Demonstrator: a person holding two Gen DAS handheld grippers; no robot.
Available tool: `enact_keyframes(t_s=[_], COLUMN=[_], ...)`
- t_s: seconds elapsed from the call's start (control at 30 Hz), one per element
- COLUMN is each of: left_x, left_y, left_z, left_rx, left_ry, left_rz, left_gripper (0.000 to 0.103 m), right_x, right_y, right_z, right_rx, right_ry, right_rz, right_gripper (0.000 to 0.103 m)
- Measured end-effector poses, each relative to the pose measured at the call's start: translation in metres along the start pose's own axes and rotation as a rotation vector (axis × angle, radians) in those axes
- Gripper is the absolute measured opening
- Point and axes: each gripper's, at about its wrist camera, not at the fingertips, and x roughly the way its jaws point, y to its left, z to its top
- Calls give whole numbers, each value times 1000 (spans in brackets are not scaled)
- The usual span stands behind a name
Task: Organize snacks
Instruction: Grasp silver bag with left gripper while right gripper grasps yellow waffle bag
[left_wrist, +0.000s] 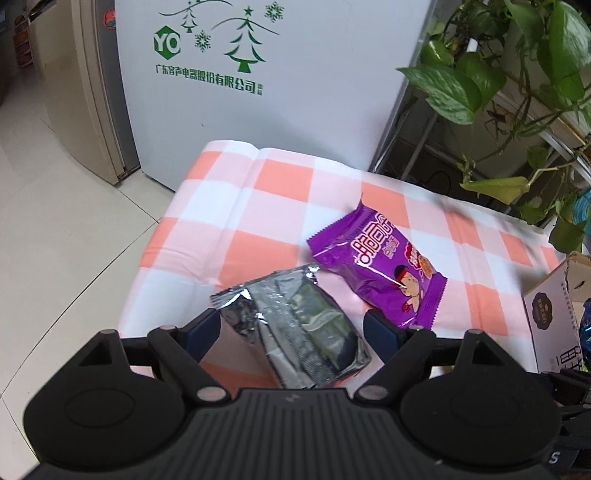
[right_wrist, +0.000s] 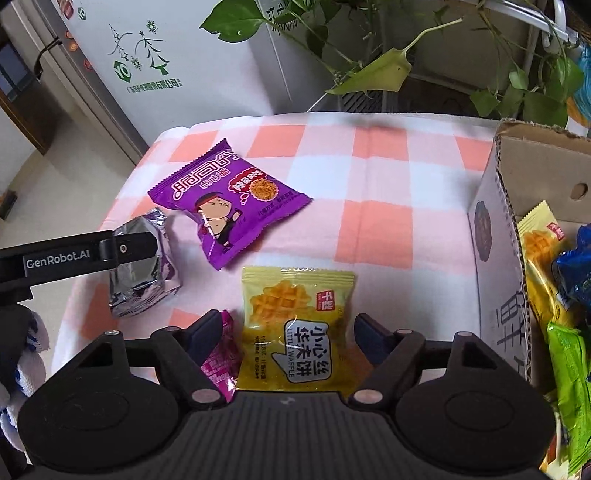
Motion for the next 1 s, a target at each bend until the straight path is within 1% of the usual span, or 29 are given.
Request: enact_keyframes(t_s=[0.1, 0.3, 0.47, 0.6, 0.67, 0.73, 0.77, 0.8, 0.83, 0.93, 1.0], left_x=[6, 21, 24, 23, 22, 20, 19, 18, 17, 14, 12], left_y=[-6, -13, -14, -15, -15, -16, -17, -17, -17, -16, -17], left_z=[-1, -5, -7, -11, -11, -12, -12, -13, -13, -15, -16], left_rx=[14, 37, 70, 93, 101, 113, 120, 126, 129, 127, 136], left_ry=[3, 31, 19, 13, 12, 8, 4, 2, 0, -6, -6], left_rz=[13, 42, 70, 79, 78, 75, 73, 69, 68, 54, 51], left_gripper=[84, 84, 85, 85, 82, 74, 72, 66, 64, 59, 58], right_x=[0, 3, 4, 4, 4, 3, 2, 1, 1, -1, -3], right_y=[-1, 3, 7, 7, 8, 8, 8, 7, 6, 5, 5], right_z=[1, 1, -1, -1, -1, -1, -1, 0, 0, 1, 3], right_rx=[4, -35, -73, -75, -83, -91, -95, -97, -90, -90, -80], right_ry=[-4, -7, -8, -12, -16, -23, -26, -26, -26, -28, -32], right_rz=[-14, -62, -86, -96, -107, -123, -129, -129, -123, -116, -103], right_gripper=[83, 83, 83, 81, 78, 72, 66, 65, 65, 63, 62])
